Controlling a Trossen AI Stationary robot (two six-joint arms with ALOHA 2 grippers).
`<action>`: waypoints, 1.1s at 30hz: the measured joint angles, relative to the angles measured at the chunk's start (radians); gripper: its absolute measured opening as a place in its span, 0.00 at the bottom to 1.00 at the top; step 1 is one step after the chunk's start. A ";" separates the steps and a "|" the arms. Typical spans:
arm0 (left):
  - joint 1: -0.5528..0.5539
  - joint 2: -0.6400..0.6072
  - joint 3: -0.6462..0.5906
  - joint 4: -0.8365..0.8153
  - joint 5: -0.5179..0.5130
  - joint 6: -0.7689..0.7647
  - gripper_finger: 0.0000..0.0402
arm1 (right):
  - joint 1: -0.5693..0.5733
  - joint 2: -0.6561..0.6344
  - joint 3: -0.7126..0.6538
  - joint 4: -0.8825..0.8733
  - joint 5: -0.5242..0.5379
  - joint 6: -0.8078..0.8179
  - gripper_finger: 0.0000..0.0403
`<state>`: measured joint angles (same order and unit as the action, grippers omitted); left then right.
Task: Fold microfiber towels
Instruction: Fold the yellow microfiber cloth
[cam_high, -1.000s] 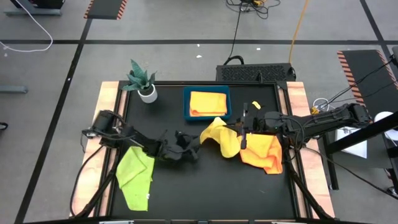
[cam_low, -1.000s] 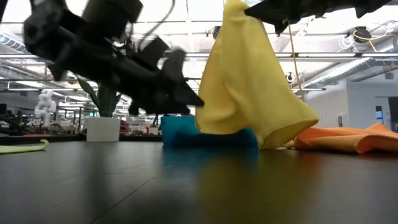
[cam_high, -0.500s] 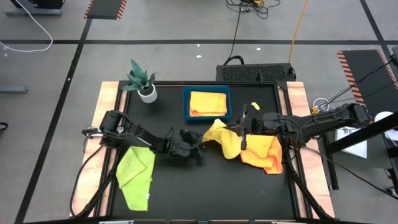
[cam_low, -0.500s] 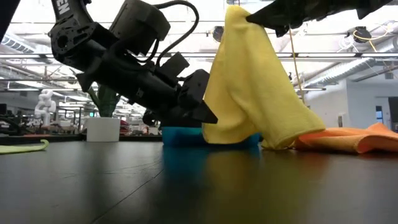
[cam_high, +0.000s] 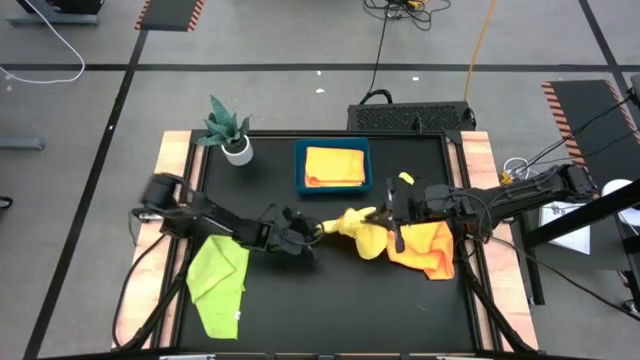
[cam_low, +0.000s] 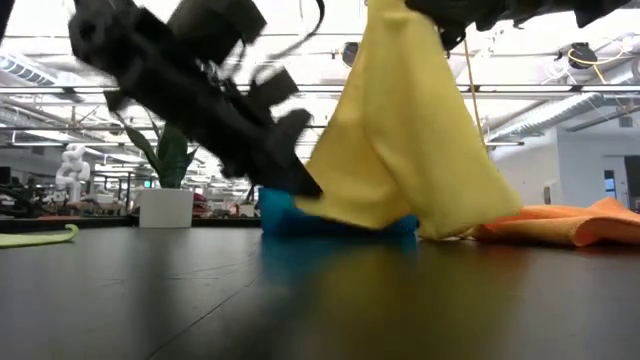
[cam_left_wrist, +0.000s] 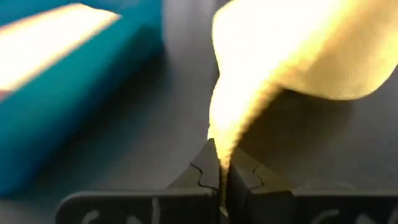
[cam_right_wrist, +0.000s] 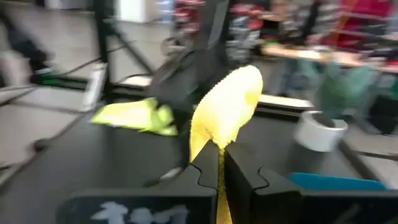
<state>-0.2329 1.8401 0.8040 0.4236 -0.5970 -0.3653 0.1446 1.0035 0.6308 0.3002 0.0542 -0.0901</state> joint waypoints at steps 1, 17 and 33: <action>-0.008 -0.053 0.000 -0.072 -0.025 -0.003 0.01 | 0.014 -0.002 0.000 -0.015 -0.024 0.004 0.00; -0.353 -0.704 0.001 -0.337 -0.437 0.323 0.01 | 0.156 -0.016 0.000 -0.039 -0.061 0.103 0.01; -0.283 -0.502 0.000 -0.443 -0.380 0.222 0.01 | -0.002 -0.016 -0.001 -0.572 0.391 0.381 0.26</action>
<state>-0.5163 1.3379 0.8043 -0.0198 -0.9773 -0.1435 0.1429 0.9874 0.6300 -0.2721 0.4448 0.2912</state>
